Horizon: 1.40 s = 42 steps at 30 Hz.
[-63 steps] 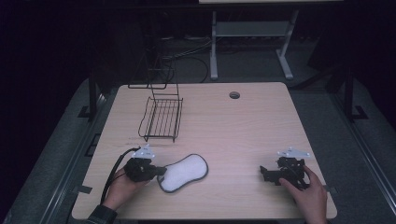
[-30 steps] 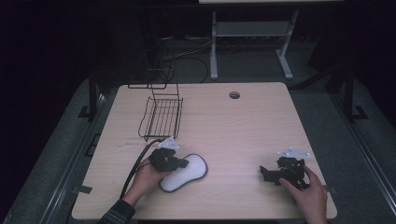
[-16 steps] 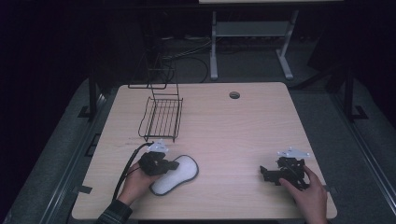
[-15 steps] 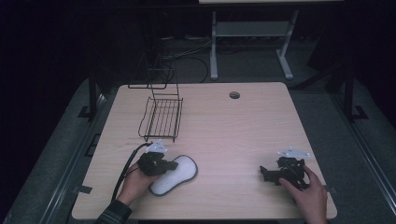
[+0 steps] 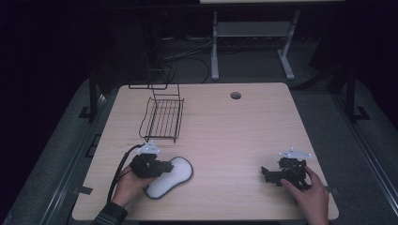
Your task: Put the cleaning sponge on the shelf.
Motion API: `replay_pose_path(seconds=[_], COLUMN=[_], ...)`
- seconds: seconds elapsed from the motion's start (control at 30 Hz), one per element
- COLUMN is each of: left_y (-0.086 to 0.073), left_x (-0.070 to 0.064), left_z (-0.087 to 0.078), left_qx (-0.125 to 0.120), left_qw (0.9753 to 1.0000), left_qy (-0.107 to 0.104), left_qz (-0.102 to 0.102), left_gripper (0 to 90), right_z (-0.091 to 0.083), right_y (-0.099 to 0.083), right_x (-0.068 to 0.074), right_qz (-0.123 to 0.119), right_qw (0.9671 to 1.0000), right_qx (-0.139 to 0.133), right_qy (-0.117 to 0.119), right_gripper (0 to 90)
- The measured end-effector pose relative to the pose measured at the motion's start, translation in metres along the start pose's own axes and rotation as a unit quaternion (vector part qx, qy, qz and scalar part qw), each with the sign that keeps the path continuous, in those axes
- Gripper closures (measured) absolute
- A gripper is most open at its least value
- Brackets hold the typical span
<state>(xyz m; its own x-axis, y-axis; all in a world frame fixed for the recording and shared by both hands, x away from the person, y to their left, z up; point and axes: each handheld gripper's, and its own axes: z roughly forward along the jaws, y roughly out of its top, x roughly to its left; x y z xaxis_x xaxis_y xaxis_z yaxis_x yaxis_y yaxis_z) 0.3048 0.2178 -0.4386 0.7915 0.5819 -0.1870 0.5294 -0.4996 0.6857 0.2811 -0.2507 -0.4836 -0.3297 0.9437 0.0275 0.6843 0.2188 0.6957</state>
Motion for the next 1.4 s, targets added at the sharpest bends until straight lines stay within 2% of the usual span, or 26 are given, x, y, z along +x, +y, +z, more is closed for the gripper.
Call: replay_pose_path(seconds=[0.17, 0.4, 0.57, 0.7, 0.83, 0.97, 1.13, 1.4], left_y=[-0.001, -0.006, -0.010, -0.011, -0.011, -0.013, -0.014, -0.014], left_x=[0.003, 0.007, 0.009, 0.008, 0.007, 0.005, 0.003, 0.001], left_z=[-0.008, -0.014, -0.011, -0.006, -0.002, 0.003, 0.007, 0.011], left_qx=[-0.007, -0.010, -0.002, 0.005, 0.008, 0.021, 0.032, 0.043], left_qw=[0.9999, 0.9999, 0.9999, 0.9999, 0.9999, 0.9997, 0.9993, 0.9988], left_qy=[-0.005, 0.008, 0.006, 0.008, 0.007, 0.008, 0.009, 0.012], left_qz=[-0.009, -0.004, -0.011, -0.006, -0.002, 0.003, 0.017, 0.023], left_gripper=[59.1, 39.6, 27.4, 21.0, 17.7, 15.2, 14.8, 14.5], right_z=[0.000, 0.000, 0.000, 0.000, 0.000, 0.000, 0.000, 0.000], right_y=[0.000, 0.000, 0.000, 0.000, 0.000, 0.000, 0.000, 0.000], right_x=[0.000, 0.000, 0.000, 0.000, 0.000, 0.000, 0.000, 0.000], right_qz=[0.000, 0.000, 0.000, 0.000, 0.000, 0.000, 0.000, 0.000], right_qw=[1.0000, 1.0000, 1.0000, 1.0000, 1.0000, 1.0000, 1.0000, 1.0000], right_qx=[0.000, 0.000, 0.000, 0.000, 0.000, 0.000, 0.000, 0.000], right_qy=[0.000, 0.000, 0.000, 0.000, 0.000, 0.000, 0.000, 0.000], right_gripper=[0.0, 0.0, 0.0, 0.0, 0.0, 0.0, 0.0, 0.0])
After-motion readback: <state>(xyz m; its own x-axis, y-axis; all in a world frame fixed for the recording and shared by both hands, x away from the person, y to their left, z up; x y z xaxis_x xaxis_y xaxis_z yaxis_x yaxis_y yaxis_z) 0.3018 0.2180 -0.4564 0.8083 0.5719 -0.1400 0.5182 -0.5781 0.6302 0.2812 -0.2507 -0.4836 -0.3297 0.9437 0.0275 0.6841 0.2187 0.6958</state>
